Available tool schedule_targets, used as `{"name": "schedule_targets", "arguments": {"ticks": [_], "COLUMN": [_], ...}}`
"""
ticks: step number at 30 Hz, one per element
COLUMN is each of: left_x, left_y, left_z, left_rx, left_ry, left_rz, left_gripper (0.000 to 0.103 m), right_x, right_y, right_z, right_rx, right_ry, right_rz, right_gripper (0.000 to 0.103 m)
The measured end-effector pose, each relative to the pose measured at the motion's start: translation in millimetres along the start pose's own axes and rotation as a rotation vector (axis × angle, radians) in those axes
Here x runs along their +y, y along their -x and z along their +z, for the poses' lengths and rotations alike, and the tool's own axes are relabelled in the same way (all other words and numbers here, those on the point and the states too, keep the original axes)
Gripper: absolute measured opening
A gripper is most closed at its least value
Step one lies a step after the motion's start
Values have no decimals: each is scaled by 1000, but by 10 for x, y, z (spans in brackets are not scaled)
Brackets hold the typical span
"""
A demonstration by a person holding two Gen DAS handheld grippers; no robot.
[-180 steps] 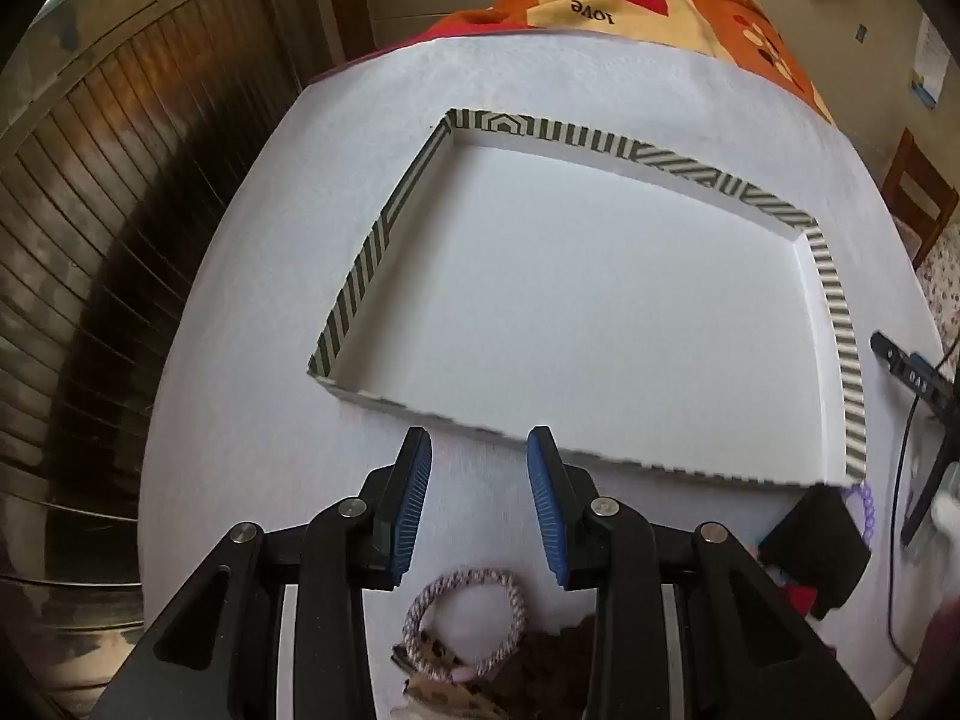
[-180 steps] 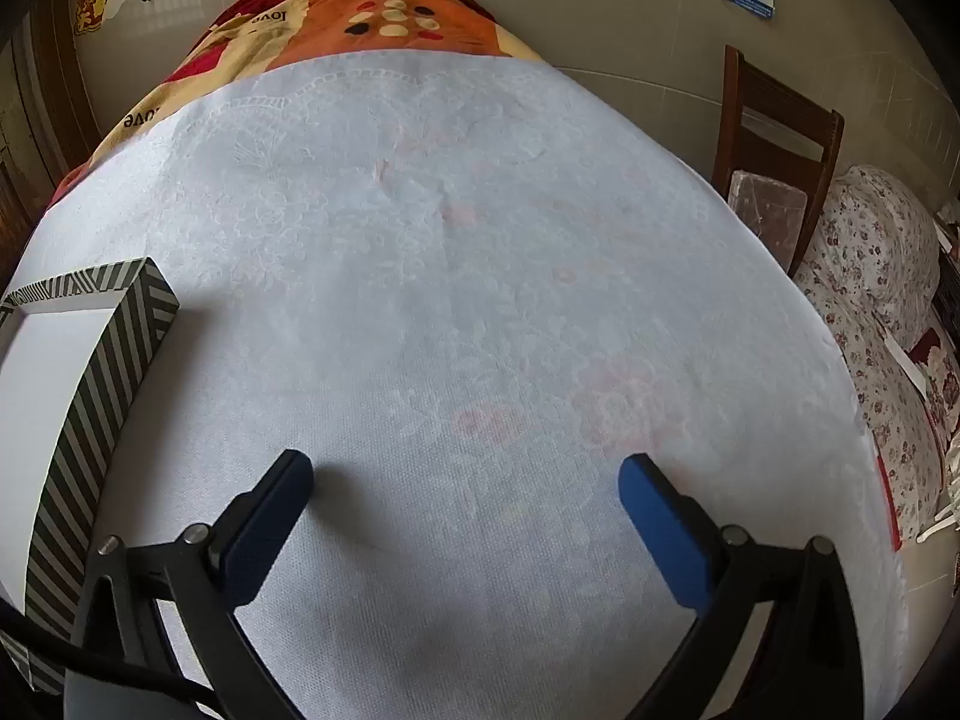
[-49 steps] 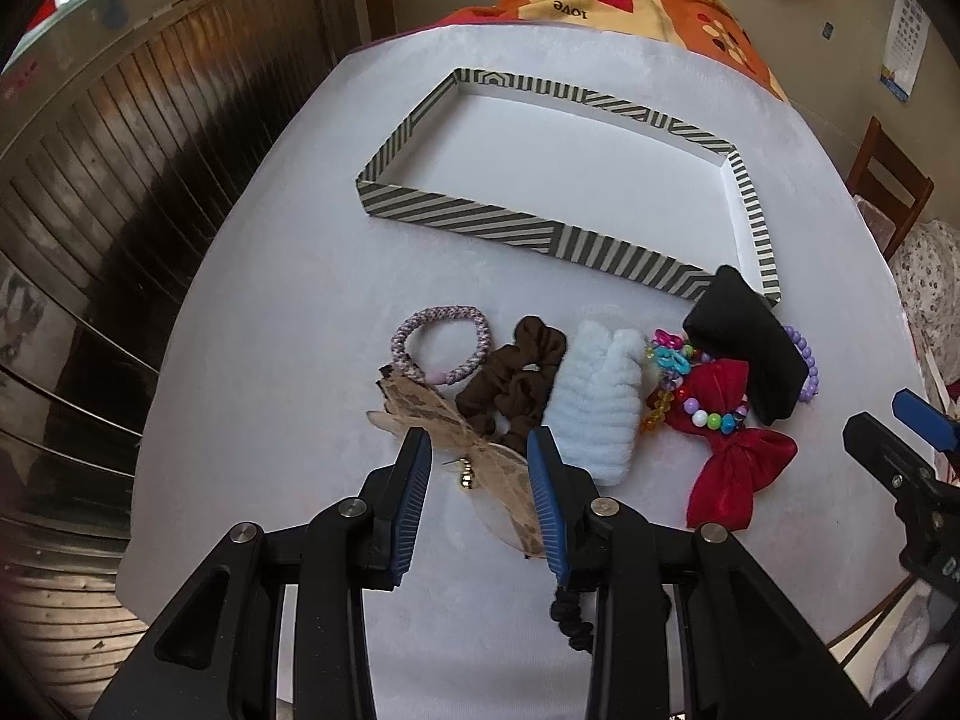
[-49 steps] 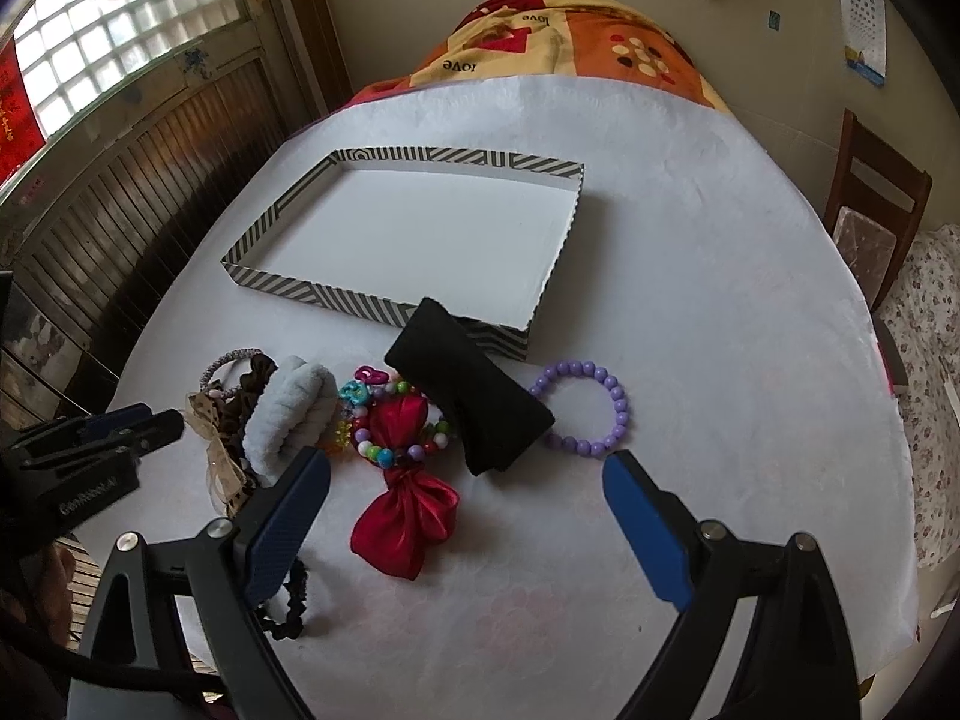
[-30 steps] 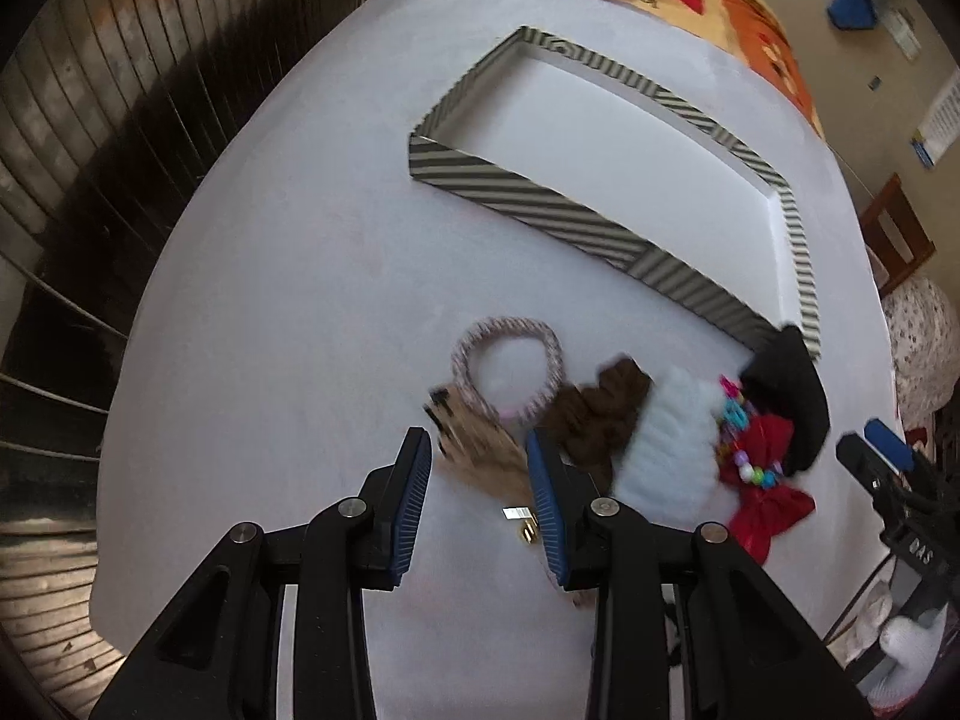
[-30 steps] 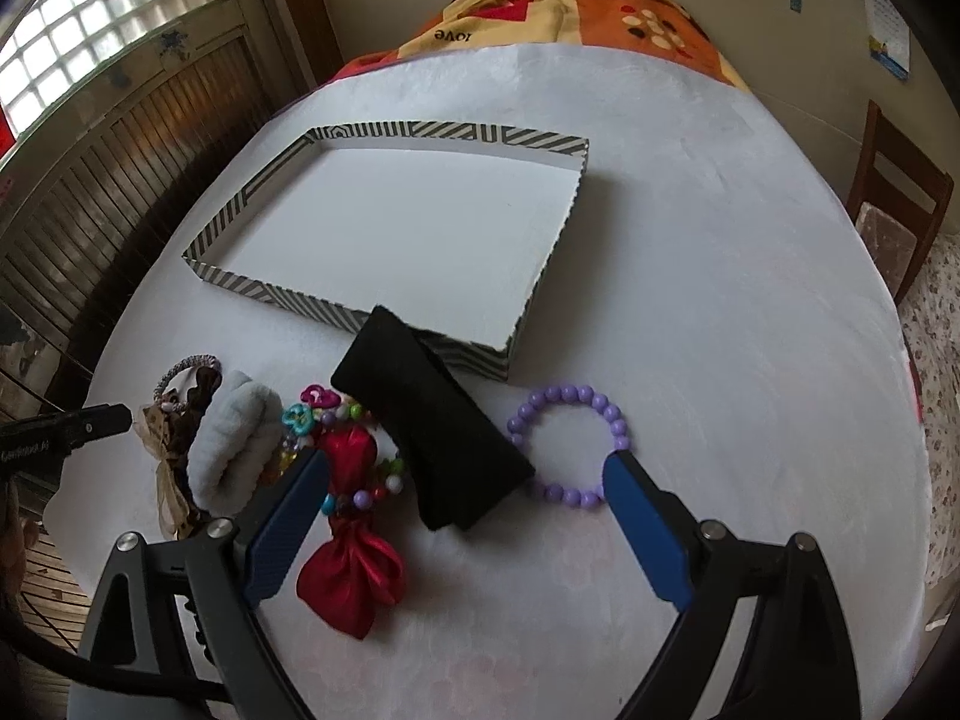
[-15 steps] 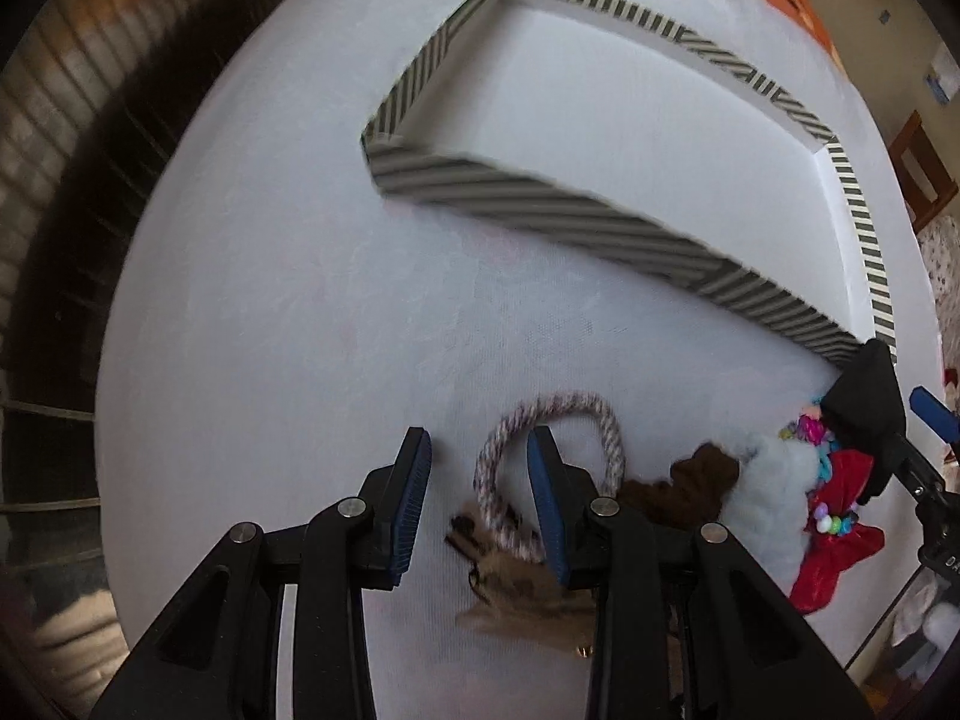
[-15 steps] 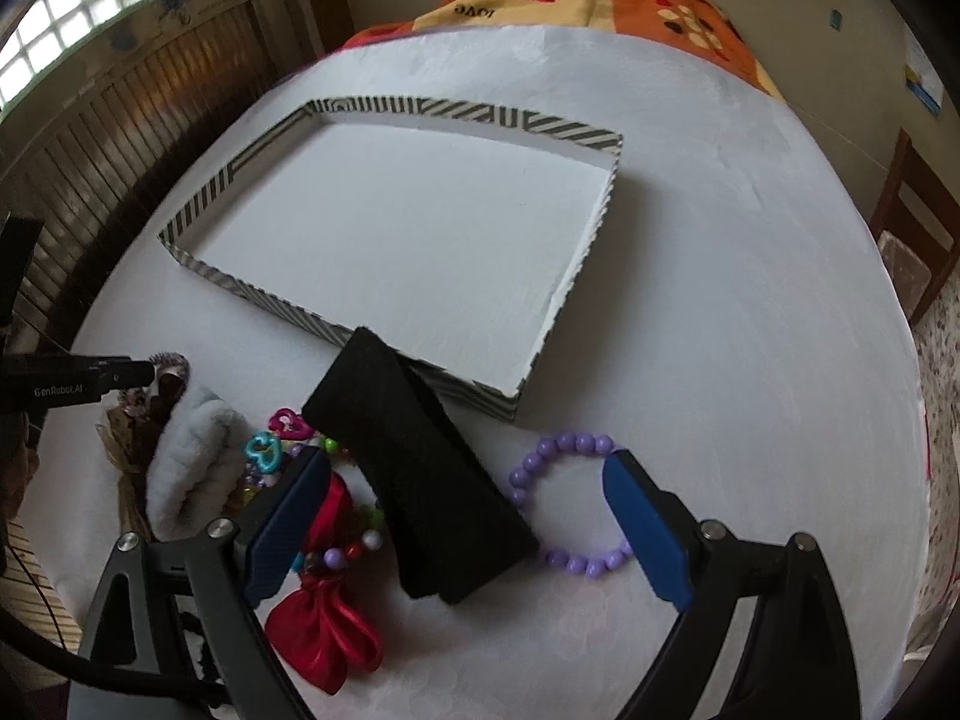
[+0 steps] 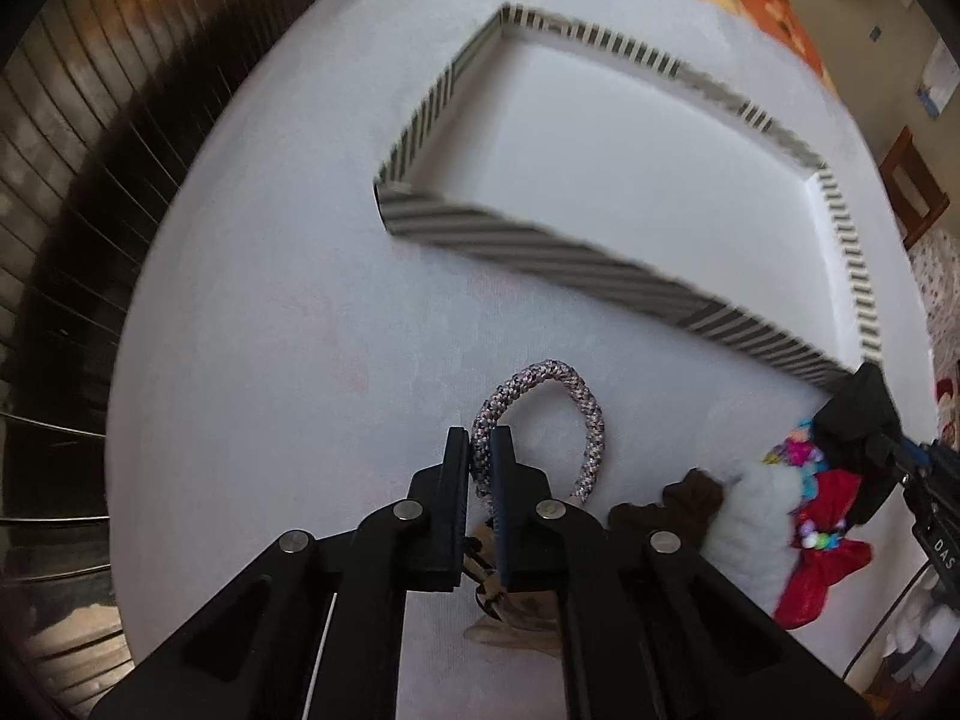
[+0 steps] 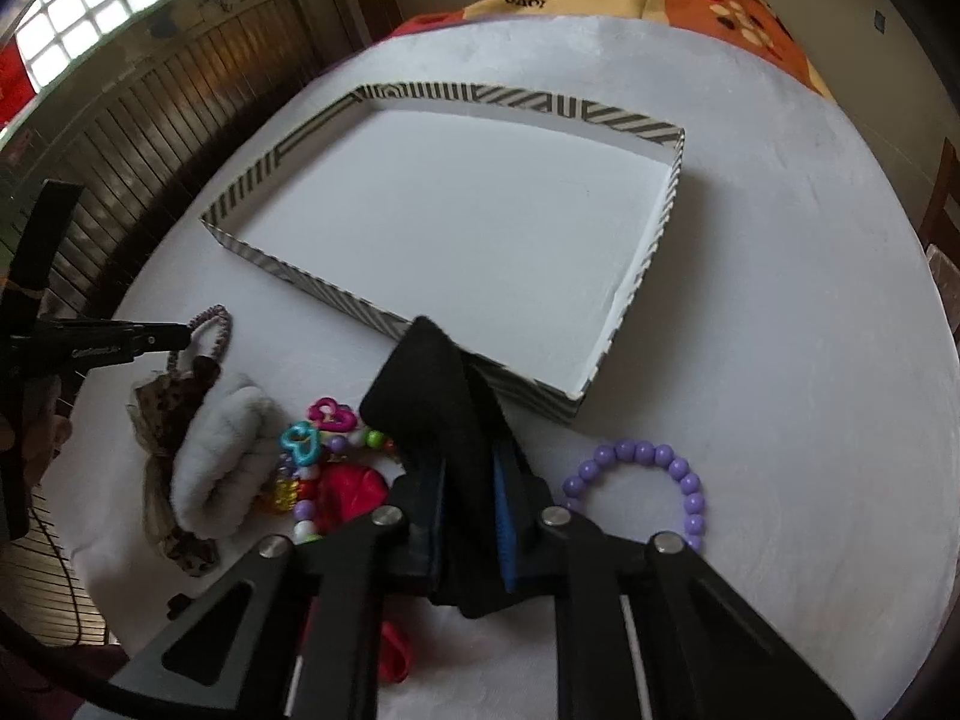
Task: Organize jewelry
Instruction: 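Carry the braided tie into the striped tray with left tool while right tool places the black clip there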
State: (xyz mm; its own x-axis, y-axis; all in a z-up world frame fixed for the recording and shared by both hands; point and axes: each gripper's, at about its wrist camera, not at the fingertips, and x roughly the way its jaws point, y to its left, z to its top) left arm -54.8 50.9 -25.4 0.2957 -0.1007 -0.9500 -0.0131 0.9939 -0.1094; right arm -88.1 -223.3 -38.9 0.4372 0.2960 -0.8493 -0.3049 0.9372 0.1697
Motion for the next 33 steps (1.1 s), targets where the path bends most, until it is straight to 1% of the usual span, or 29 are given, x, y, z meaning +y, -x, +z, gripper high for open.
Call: {"name": "schedule_targets", "arguments": {"ticks": [2,6,11,15,18,22,25,29,31,33], "left_x": [13,-32,-110,-261,-295,-316,-309,-296,-290,-287], "left_y": [158,382,482,433,324,33,-192,-387,-440,-465], "left_z": [-13,36,287,548,759,1045,1149,1127,1078,1007], "left_rx": [-31,-80,-128,-162,-165,-143,-105,-47,-18,7], "left_ry": [0,4,1,8,25,41,44,28,21,21], "left_rz": [-13,-34,-43,-37,-23,27,60,69,67,48], "left_gripper": [0,0,0,0,0,0,0,0,0,0], "right_x": [-2,-16,-31,-72,-165,-281,-382,-487,-505,-542], "right_y": [142,402,656,638,500,170,-121,-379,-436,-469], "right_z": [-2,46,213,470,649,887,972,947,915,857], "right_rx": [-28,-84,-154,-197,-201,-190,-157,-105,-81,-51], "right_ry": [-13,-24,-56,-101,-154,-217,-259,-286,-269,-248], "right_rz": [24,46,90,90,108,123,128,125,90,47], "right_gripper": [11,11,11,11,11,11,11,11,11,11]}}
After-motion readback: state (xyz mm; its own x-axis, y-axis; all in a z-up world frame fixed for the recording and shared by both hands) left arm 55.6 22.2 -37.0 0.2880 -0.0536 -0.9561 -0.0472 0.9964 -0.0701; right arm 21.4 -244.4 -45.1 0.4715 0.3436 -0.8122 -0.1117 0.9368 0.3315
